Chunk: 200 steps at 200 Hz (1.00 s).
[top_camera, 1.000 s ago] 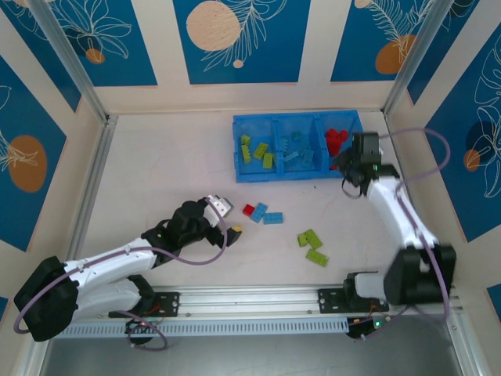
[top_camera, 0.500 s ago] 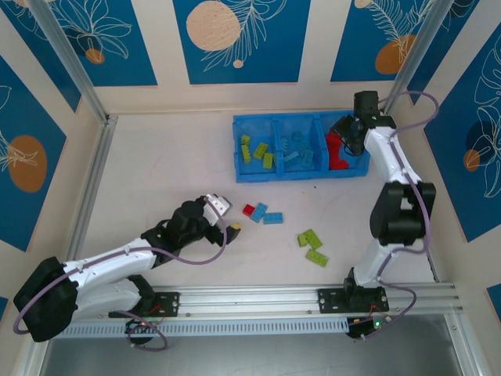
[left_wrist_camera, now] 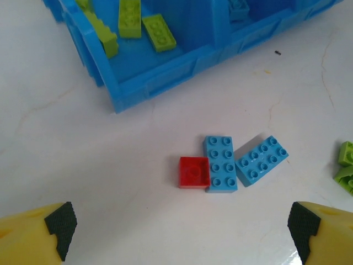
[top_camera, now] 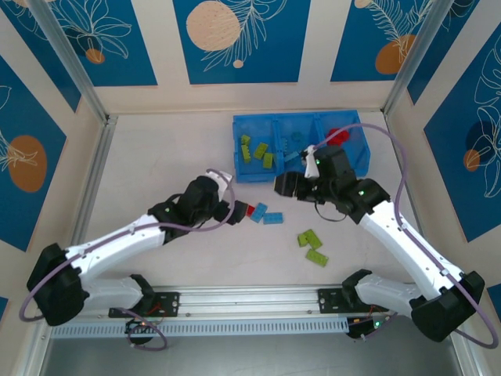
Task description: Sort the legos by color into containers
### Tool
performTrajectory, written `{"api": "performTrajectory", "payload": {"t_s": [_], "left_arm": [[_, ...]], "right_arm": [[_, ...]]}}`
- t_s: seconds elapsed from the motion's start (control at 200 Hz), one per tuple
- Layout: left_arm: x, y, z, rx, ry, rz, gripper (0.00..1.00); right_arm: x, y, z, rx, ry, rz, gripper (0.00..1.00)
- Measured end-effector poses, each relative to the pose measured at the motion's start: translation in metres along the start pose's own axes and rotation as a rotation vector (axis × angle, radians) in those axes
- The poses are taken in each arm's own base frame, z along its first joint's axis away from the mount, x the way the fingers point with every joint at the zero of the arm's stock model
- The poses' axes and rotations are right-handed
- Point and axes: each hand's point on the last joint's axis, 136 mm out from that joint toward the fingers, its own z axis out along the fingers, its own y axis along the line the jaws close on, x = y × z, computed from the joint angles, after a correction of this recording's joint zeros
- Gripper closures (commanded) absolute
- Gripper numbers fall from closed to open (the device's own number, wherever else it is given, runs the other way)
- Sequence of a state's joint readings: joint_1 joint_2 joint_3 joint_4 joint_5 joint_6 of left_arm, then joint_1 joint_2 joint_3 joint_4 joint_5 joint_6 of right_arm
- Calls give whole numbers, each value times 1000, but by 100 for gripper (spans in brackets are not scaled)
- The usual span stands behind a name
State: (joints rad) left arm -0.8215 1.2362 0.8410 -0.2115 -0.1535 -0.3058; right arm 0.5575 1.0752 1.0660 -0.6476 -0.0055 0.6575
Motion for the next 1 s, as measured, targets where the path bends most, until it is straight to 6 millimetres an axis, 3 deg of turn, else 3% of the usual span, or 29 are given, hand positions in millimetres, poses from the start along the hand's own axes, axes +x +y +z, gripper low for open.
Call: {"api": "performTrajectory", "payload": {"t_s": [0.205,0.405,0.51,0.685,1.0], "left_arm": [[24,-12,42,8,215,-63,10],[45,-22,77,36,341,-106,19],[51,-26,84,57,366,-109,25],[39,-36,102,69,378,-74,30],[23,-47,139,59,398,35,30]], "right_arm": [[36,-4,11,25,107,-17,36],[40,-13,13,59,114,-9,36],[41,-15,11,65,108,-9,36],[42,-20,8,77,90,-6,36],[50,-33,12,105,99,19,36]]}}
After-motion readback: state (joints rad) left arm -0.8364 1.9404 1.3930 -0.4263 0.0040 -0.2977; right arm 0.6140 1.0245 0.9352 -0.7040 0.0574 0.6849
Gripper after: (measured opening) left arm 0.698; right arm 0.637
